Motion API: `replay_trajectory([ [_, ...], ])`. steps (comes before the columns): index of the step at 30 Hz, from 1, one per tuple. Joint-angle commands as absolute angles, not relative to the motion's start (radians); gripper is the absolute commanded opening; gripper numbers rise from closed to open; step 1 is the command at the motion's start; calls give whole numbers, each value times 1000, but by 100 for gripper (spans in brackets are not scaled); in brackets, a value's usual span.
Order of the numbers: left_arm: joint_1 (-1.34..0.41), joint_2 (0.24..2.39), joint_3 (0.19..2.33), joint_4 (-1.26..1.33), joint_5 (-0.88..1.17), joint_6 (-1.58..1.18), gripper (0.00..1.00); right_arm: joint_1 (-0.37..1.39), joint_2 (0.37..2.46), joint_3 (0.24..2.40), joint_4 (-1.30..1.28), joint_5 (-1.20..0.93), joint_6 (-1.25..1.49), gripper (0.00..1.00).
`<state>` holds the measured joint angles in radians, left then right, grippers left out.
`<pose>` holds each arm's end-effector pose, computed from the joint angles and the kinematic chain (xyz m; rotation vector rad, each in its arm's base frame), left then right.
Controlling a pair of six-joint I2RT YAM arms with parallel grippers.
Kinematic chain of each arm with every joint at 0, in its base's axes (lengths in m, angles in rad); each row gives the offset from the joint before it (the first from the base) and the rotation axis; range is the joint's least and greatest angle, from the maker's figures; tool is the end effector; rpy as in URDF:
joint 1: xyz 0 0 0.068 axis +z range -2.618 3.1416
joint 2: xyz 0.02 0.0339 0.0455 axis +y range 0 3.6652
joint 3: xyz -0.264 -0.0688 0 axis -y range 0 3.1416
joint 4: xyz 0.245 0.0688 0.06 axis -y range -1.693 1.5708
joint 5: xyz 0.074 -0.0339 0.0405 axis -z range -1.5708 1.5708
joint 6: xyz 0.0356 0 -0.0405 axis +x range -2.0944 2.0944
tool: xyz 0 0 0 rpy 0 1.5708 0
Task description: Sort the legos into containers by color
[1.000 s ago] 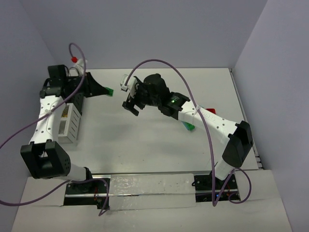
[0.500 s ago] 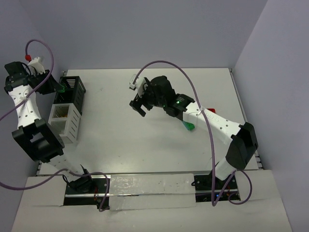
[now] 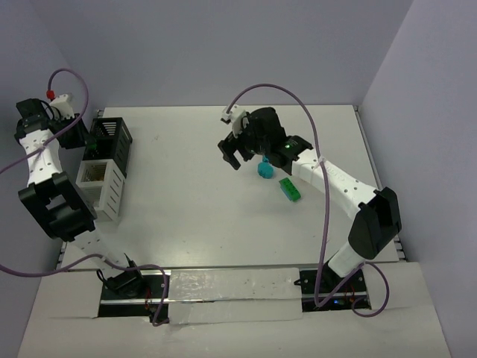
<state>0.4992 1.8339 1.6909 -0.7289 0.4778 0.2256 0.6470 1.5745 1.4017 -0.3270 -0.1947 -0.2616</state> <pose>0.3657 0.1808 0.3120 -0.1124 2.3267 -0.2287 0.2897 0.2275 0.3423 -1.0240 1.8214 0.4370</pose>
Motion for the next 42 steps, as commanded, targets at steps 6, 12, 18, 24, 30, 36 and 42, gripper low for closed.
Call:
replay_trajectory([
  [6, 480, 1819, 1663, -667, 477, 264, 67, 518, 1544, 1347, -423, -207, -216, 96],
  [12, 460, 1767, 1697, -653, 494, 279, 80, 442, 1471, 1219, -504, -161, -273, 92],
  [18, 359, 1666, 1709, -630, 472, 301, 80, 368, 1432, 1113, -598, -106, -290, 75],
  [24, 203, 1538, 1617, -577, 416, 317, 82, 305, 1509, 1076, -629, -49, -255, 68],
  [30, 142, 1493, 1594, -569, 402, 302, 83, 250, 1618, 1108, -636, -42, -236, 62],
  [36, 140, 1486, 1586, -568, 406, 273, 83, 242, 1655, 1097, -630, -78, -245, 60],
  [42, 137, 1483, 1567, -563, 411, 251, 83, 242, 1681, 1091, -619, -101, -238, 59],
])
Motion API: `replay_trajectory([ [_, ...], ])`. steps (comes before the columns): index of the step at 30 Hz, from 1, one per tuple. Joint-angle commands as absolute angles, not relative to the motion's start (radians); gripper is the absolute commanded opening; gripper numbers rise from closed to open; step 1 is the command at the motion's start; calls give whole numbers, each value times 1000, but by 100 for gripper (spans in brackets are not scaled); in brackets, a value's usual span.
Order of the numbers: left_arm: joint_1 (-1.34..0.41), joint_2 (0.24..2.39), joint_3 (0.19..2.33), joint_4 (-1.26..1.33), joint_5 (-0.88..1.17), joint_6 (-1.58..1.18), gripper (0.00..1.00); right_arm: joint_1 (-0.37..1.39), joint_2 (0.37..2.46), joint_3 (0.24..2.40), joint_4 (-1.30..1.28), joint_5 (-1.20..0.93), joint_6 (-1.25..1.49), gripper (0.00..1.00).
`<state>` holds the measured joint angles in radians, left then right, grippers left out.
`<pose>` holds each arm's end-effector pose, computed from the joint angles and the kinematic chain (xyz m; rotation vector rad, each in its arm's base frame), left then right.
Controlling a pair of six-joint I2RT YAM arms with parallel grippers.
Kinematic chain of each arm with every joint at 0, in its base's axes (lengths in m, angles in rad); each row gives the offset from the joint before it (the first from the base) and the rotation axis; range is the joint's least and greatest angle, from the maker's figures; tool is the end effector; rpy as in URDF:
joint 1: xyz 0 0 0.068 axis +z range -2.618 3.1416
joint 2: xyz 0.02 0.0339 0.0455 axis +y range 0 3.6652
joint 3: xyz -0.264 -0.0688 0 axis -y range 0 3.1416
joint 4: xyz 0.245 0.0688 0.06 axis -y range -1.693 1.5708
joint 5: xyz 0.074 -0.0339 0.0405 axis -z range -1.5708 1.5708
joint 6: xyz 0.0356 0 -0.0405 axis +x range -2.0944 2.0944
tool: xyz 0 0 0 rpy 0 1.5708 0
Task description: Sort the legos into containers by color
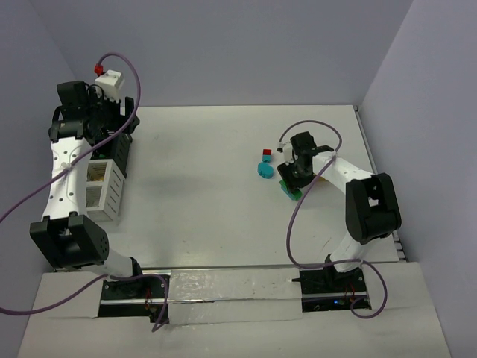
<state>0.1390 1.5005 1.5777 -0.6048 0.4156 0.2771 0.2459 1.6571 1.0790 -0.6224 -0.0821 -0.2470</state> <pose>0.3320 0.0319 0.4019 0.3872 2.0174 -0.1786 0.3100 0.0808 0.1908 -0.6962 2.6803 0.1135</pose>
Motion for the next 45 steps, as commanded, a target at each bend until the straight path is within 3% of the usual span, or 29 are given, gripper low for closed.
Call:
replay_trajectory([
  [1, 137, 1483, 1566, -562, 412, 250, 83, 242, 1683, 1090, -619, -106, -239, 59],
  [8, 137, 1475, 1544, -555, 426, 239, 83, 243, 1680, 1067, -602, -124, -283, 55],
  [12, 137, 1472, 1537, -558, 483, 240, 81, 242, 1689, 1063, -595, -127, -300, 32],
  [18, 137, 1440, 1487, -563, 782, 248, 81, 241, 1591, 1092, -617, -292, -393, 0],
  [23, 130, 1430, 1413, -453, 1067, 114, 83, 244, 1497, 1221, -612, -601, -354, 0],
  [29, 56, 1399, 1215, 58, 1251, -431, 83, 297, 1533, 1415, -376, -920, -13, 0],
  [34, -57, 1418, 1170, 237, 1262, -587, 84, 359, 1558, 1432, -97, -1004, 328, 0],
  [45, -160, 1480, 1178, 536, 1238, -822, 89, 442, 1565, 1423, 76, -1059, 480, 0],
])
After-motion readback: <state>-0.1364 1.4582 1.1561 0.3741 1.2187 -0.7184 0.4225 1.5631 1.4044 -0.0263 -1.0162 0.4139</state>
